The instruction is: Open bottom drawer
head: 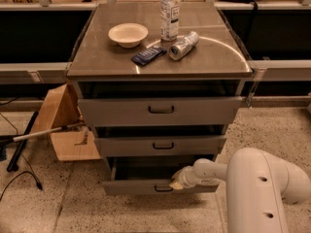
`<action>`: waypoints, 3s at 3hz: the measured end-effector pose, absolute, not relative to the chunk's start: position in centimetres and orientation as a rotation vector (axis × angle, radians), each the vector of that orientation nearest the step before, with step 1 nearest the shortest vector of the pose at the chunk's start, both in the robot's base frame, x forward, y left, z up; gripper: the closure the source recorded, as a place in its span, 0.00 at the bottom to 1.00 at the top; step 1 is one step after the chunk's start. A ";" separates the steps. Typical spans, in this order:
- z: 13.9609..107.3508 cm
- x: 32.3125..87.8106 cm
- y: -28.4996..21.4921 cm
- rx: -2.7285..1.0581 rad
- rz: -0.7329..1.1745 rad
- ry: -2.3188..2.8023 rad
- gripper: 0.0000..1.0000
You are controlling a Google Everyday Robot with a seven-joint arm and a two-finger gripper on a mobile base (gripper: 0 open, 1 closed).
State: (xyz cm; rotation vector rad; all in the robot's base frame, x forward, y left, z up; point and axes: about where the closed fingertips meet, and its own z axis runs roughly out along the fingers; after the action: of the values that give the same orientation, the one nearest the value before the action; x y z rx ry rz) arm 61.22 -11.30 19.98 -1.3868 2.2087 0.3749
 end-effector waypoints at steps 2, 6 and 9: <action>19.6 60.8 -11.0 -1.388 0.378 2.187 0.61; 19.0 58.4 -12.1 -1.366 0.412 2.191 0.83; 19.0 57.3 -11.9 -1.365 0.410 2.183 0.81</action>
Offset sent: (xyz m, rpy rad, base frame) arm -0.0074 0.0013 -0.0059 0.0197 -0.0344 0.0103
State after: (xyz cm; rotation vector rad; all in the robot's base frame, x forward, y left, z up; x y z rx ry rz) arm 57.31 -11.92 19.02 -1.3653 2.1827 0.4102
